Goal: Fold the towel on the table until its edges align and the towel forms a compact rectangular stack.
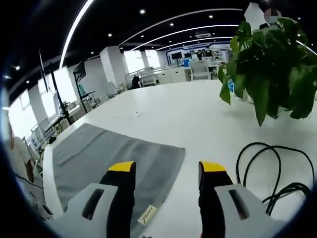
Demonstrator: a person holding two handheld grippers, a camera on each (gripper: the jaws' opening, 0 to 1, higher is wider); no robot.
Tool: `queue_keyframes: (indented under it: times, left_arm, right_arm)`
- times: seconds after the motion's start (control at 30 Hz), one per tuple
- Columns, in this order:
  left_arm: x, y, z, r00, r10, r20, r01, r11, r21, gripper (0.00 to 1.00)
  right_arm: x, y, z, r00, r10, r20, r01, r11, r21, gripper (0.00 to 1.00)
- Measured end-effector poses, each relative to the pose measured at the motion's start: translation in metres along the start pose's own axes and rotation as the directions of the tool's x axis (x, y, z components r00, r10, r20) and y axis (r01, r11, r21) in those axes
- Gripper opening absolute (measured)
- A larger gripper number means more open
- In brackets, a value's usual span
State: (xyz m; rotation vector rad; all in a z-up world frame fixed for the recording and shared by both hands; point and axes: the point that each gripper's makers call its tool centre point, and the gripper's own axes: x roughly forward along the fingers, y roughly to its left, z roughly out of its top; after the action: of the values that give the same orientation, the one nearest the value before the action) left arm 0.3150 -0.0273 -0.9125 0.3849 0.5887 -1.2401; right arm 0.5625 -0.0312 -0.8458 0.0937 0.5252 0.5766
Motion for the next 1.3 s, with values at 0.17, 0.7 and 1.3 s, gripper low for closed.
queue_keyframes:
  times: [0.17, 0.7, 1.3]
  left_arm:
    - [0.002, 0.005, 0.002, 0.999, 0.030, 0.012, -0.030, 0.999, 0.010, 0.29]
    - [0.001, 0.011, 0.004, 0.990, 0.136, 0.042, -0.139, 0.988, 0.066, 0.05]
    - [0.000, 0.011, 0.002, 0.991, 0.116, 0.066, -0.120, 0.991, 0.054, 0.05]
  right_arm:
    - [0.009, -0.001, -0.004, 1.000, 0.004, -0.011, -0.004, 1.000, -0.012, 0.49]
    - [0.035, -0.009, -0.017, 0.999, -0.009, -0.044, 0.008, 1.000, -0.009, 0.42]
    - [0.082, -0.032, -0.023, 0.996, -0.052, -0.070, 0.052, 0.999, -0.006, 0.27]
